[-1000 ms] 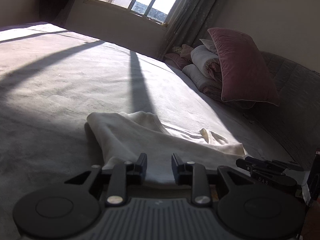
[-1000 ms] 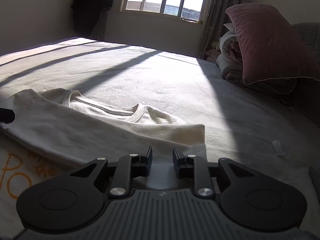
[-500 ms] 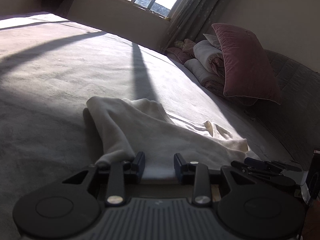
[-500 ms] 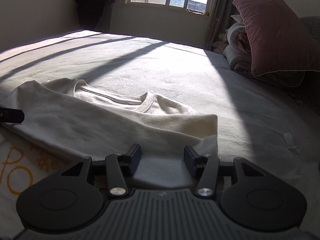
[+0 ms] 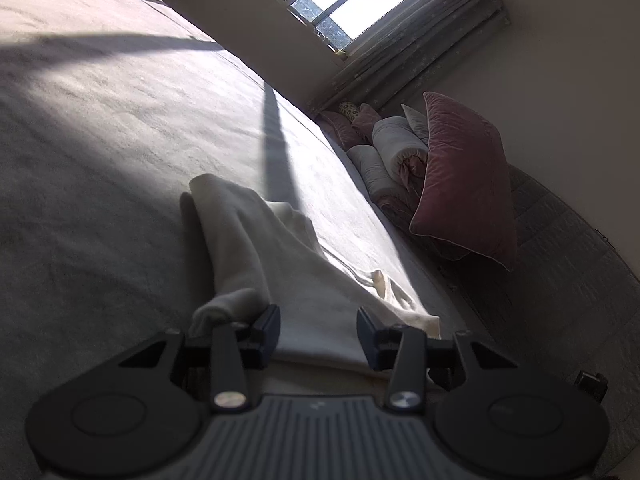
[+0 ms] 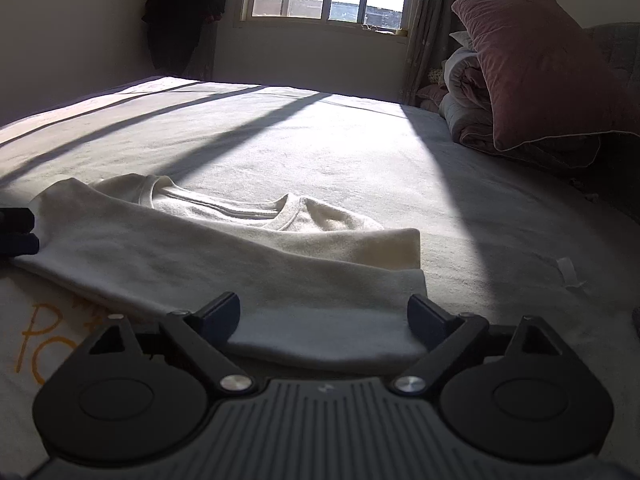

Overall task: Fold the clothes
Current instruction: 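Open both grippers and release the folded side, then move both open grippers to the sweatshirt hem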

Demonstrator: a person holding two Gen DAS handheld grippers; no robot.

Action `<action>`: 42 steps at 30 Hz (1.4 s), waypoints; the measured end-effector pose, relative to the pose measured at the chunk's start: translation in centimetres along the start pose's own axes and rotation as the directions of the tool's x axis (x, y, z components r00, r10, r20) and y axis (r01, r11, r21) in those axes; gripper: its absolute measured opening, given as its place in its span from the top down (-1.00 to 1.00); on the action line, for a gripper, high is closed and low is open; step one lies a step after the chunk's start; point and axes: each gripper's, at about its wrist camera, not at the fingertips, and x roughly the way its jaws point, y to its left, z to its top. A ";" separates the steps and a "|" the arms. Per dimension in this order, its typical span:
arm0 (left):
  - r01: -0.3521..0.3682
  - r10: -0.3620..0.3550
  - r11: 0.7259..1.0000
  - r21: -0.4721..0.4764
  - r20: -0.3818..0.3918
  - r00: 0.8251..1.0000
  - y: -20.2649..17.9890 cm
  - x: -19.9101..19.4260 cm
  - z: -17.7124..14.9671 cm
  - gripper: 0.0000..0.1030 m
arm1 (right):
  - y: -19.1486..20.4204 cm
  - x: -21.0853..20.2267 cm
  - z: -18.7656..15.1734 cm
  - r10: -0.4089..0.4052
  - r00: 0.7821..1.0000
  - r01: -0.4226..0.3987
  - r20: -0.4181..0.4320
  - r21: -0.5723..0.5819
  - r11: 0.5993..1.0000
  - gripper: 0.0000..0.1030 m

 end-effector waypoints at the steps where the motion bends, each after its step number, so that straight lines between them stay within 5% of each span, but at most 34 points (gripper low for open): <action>1: -0.012 0.012 1.000 0.005 0.003 1.000 -0.3 -0.4 -0.2 0.02 | 0.0 -0.9 -0.2 -0.024 1.000 0.024 0.012 0.006 1.000 -1.00; 3: -0.010 0.010 1.000 -0.005 0.014 1.000 -0.9 -1.5 -0.8 -0.34 | -0.1 -2.4 -0.8 -0.020 1.000 0.019 0.017 0.043 0.999 -1.00; 5: -0.016 0.016 1.000 -0.026 0.016 1.000 -1.2 -2.3 -1.5 -0.48 | -0.2 -3.7 -1.4 0.018 1.000 -0.019 0.008 0.096 0.995 -1.00; 12: -0.069 0.071 0.997 0.028 -0.049 0.996 -3.1 -5.0 -2.6 -0.62 | 1.3 -8.2 -2.1 0.087 0.996 -0.085 -0.014 0.107 0.991 -1.00; 23: -0.148 0.170 0.977 0.153 -0.143 0.975 -4.6 -9.3 -5.5 -0.62 | 4.9 -14.3 -4.6 0.124 0.992 -0.126 -0.024 -0.164 0.978 -1.00; 36: -0.192 0.313 0.918 0.347 -0.338 0.887 -7.0 -16.1 -9.1 -0.62 | 5.8 -20.1 -8.5 0.092 0.990 -0.122 -0.105 -0.342 0.932 -1.00; 42: -0.179 0.299 0.932 0.316 -0.388 0.872 -6.4 -18.8 -10.0 -0.62 | 4.7 -22.1 -9.6 0.046 0.983 -0.108 -0.179 -0.355 0.929 -1.00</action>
